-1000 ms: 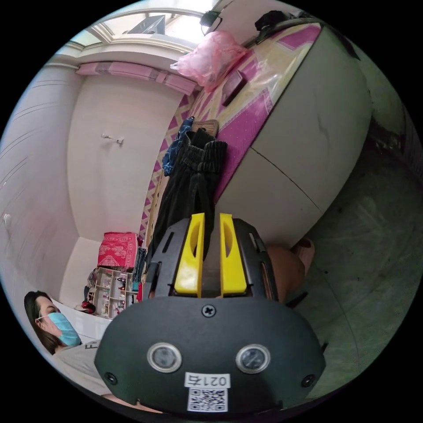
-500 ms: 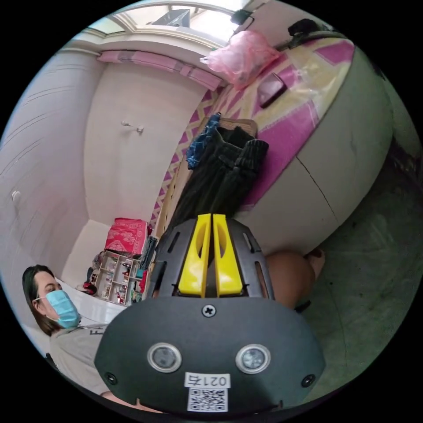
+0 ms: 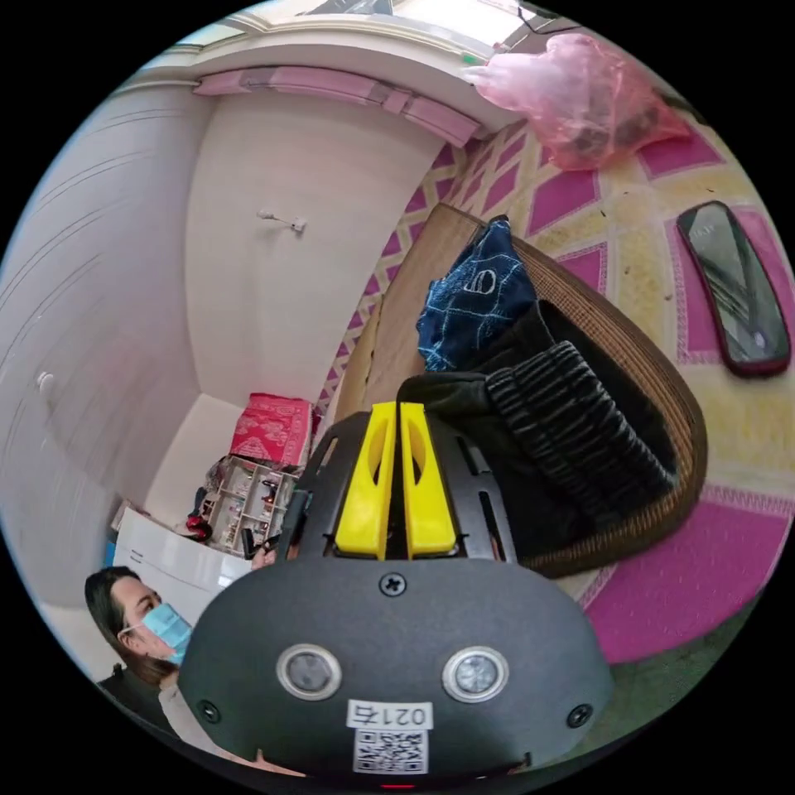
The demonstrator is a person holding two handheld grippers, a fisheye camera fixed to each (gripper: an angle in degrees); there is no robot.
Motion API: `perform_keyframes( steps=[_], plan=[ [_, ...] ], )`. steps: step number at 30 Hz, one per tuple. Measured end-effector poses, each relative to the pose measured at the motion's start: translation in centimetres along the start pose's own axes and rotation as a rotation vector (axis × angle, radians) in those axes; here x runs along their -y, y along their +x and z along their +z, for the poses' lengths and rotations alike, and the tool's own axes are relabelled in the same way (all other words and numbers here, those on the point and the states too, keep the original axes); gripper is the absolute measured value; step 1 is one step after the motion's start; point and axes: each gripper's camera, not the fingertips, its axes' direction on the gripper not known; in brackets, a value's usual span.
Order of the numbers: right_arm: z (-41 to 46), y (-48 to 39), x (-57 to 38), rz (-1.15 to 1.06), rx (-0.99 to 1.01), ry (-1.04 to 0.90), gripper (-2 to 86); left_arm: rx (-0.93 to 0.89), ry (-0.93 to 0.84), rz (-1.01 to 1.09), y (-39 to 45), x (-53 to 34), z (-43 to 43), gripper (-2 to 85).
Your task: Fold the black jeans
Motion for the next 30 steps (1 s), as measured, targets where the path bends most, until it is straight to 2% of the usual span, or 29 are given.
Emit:
perform_keyframes(
  steps=[4, 6, 8, 13, 15, 19, 22, 25, 27, 30],
  plan=[
    [10.6, 2.8, 7.3, 0.065, -0.153, -0.043, -0.3, 0.002, -0.158, -0.070, -6.3, 14.8, 9.3, -1.0],
    [14.6, 4.8, 8.9, 0.121, -0.212, -0.056, -0.4, -0.024, -0.181, -0.129, -9.4, 18.9, 13.2, -1.0],
    [18.2, 6.3, 10.3, 0.164, -0.273, -0.085, -0.4, -0.064, -0.213, -0.177, -11.7, 21.7, 16.5, -1.0],
    [21.5, 4.9, 12.1, 0.124, -0.257, -0.116, -0.4, -0.056, -0.267, -0.150, -14.3, 27.0, 19.8, -1.0],
    [23.0, 4.7, 12.3, 0.121, -0.271, -0.117, -0.4, -0.079, -0.257, -0.176, -15.8, 27.8, 20.7, -1.0],
    [25.7, 3.7, 12.0, 0.135, -0.246, -0.084, -0.1, 0.010, -0.122, -0.317, -20.4, 27.4, 20.2, -1.0],
    [26.3, 0.3, 11.6, 0.085, -0.178, -0.060, 0.3, -0.086, -0.054, -0.352, -23.5, 25.3, 18.6, -0.9],
    [25.5, -5.6, 9.9, -0.026, -0.108, 0.016, 0.2, -0.103, 0.042, -0.245, -23.1, 22.7, 14.9, -0.9],
    [26.9, -10.3, 8.5, -0.149, -0.094, -0.018, 0.0, -0.141, 0.067, -0.143, -21.2, 21.0, 13.5, -0.9],
    [33.0, -18.9, 4.8, -0.384, -0.082, -0.167, -0.5, -0.105, 0.085, 0.020, -16.2, 17.9, 13.0, -0.8]
  ],
)
